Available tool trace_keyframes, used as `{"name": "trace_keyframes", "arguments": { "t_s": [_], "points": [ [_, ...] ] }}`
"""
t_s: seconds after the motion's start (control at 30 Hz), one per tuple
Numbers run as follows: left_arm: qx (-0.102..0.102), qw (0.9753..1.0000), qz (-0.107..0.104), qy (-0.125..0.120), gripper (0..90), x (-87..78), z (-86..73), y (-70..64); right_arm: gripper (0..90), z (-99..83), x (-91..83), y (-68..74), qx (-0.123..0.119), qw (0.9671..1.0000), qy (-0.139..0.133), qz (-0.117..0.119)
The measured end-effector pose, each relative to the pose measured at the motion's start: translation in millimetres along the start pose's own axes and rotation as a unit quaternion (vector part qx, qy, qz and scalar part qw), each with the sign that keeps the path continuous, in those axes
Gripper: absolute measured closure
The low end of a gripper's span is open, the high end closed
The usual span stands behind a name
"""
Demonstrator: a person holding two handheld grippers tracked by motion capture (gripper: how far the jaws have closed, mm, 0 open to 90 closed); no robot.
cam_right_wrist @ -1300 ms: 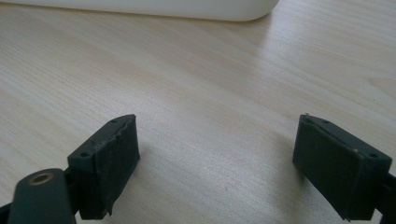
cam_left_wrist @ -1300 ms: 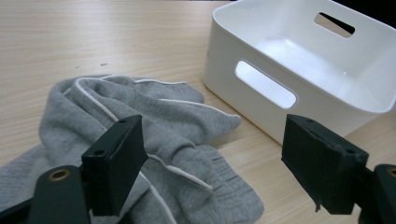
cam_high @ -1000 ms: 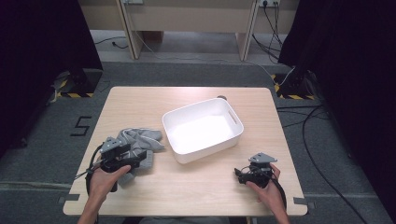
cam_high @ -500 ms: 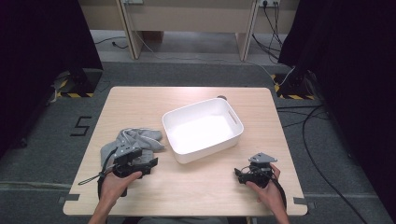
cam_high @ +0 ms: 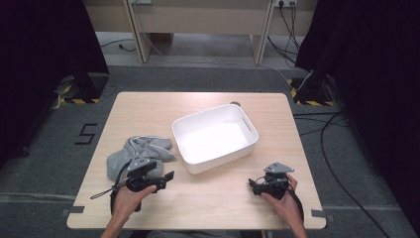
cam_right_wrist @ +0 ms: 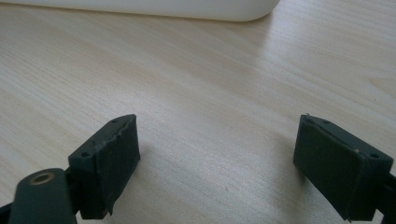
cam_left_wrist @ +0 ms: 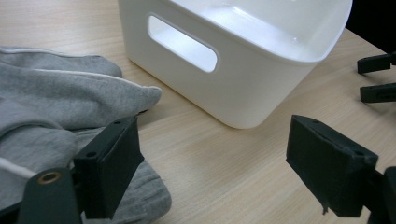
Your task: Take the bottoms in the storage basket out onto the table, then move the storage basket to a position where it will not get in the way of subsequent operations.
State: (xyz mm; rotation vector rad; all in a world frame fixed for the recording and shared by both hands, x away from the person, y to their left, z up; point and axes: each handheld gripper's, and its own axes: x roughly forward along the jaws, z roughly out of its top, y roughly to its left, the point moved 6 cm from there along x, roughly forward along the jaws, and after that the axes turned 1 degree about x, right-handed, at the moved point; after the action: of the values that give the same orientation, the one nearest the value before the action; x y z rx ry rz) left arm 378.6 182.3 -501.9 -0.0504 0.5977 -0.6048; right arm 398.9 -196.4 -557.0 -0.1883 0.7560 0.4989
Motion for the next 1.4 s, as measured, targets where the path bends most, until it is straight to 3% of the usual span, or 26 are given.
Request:
{"name": "trace_keyframes", "arguments": {
  "t_s": [0.53,1.03,1.4],
  "points": [
    [0.026,0.9996,-0.007,0.011,15.2,11.7,-7.2,-12.6,15.0,0.0,0.0,0.0,0.000,1.0000,0.000,0.000],
    [0.029,0.9994,-0.008,0.015,15.2,18.0,-10.5,-18.4,15.0,0.0,0.1,0.0,0.000,1.0000,0.000,0.000],
    [0.040,0.9990,-0.012,0.018,15.3,33.8,-10.8,-30.3,15.0,0.1,0.1,-0.3,-0.002,1.0000,0.000,0.000]
  ]
}}
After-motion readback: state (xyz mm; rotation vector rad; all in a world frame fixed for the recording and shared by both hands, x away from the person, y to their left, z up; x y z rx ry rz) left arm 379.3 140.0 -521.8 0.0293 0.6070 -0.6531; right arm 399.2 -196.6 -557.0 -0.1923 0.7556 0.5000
